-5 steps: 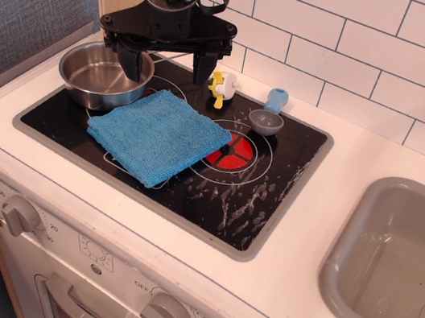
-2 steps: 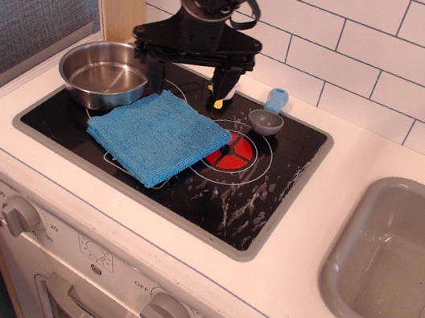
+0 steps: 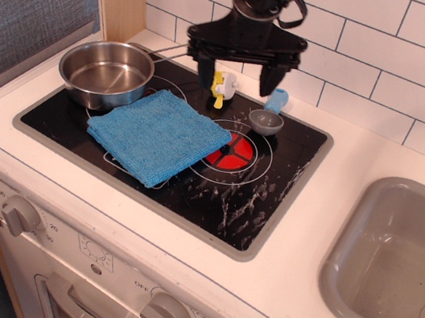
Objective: Put the spoon to the right of the blue towel.
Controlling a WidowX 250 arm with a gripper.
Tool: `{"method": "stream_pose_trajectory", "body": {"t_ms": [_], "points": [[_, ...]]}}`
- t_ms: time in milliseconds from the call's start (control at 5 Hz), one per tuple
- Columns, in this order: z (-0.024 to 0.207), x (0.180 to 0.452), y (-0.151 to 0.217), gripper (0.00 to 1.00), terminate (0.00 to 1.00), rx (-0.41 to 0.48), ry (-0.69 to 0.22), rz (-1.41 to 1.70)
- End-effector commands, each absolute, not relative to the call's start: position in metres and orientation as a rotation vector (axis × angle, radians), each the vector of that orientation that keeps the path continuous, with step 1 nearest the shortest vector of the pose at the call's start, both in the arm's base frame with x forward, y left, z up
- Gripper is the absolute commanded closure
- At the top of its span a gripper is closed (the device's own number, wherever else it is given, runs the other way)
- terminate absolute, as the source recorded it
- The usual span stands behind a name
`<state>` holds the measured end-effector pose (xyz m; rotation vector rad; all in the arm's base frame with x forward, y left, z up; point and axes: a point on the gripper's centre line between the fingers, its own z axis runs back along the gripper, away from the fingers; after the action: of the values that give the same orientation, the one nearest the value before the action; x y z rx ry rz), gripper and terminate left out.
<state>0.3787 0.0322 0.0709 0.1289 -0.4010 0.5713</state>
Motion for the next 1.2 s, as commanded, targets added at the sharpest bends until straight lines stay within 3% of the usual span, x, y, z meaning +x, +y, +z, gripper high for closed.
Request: {"method": "stream_pose_trajectory", "body": {"t_ms": [0, 400, 600, 1000], "points": [[0.058, 0.417, 0.025, 0.0, 0.0, 0.06, -0.442, 0.567], [0.033, 0.439, 0.024, 0.0, 0.0, 0.038, -0.406, 0.521], [0.031, 0.44, 0.019, 1.0, 0.0, 0.058, -0.415, 0.51], [0.032, 0.433, 0.017, 1.0, 0.0, 0.067, -0.411, 0.519]]}}
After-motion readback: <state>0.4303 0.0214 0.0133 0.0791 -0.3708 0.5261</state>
